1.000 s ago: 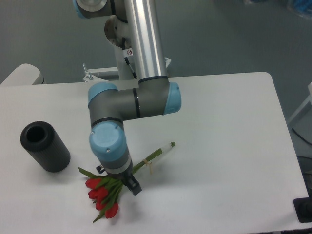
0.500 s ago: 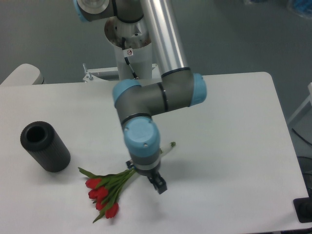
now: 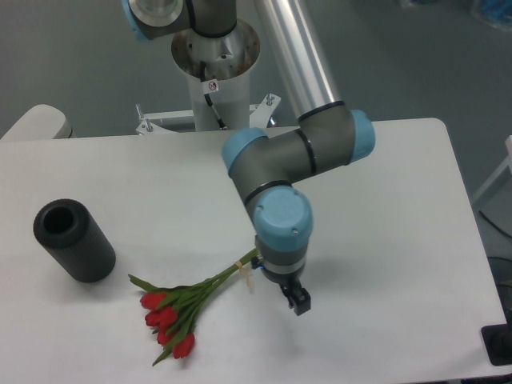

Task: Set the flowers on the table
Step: 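Raise the open gripper and withdraw it away from the tulips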

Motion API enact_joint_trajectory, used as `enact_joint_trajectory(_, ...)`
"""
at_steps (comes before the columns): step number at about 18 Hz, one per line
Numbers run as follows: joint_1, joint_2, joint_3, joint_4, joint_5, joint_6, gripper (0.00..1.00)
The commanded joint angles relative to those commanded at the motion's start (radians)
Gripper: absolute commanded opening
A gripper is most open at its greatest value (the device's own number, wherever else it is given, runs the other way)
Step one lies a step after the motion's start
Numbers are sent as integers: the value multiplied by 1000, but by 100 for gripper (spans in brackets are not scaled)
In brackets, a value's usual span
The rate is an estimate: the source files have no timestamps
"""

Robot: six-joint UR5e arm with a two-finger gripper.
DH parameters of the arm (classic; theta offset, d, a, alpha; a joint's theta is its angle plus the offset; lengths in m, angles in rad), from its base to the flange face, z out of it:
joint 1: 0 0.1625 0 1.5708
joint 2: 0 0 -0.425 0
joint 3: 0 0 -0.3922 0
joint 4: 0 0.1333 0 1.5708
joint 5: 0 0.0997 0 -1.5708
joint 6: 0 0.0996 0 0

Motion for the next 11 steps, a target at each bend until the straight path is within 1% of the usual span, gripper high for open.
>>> enact_joint_trajectory(4,25,-3,3,2,-2,38,100)
enact_joint_trajectory(11,23,-3,-3,15,0,51,100)
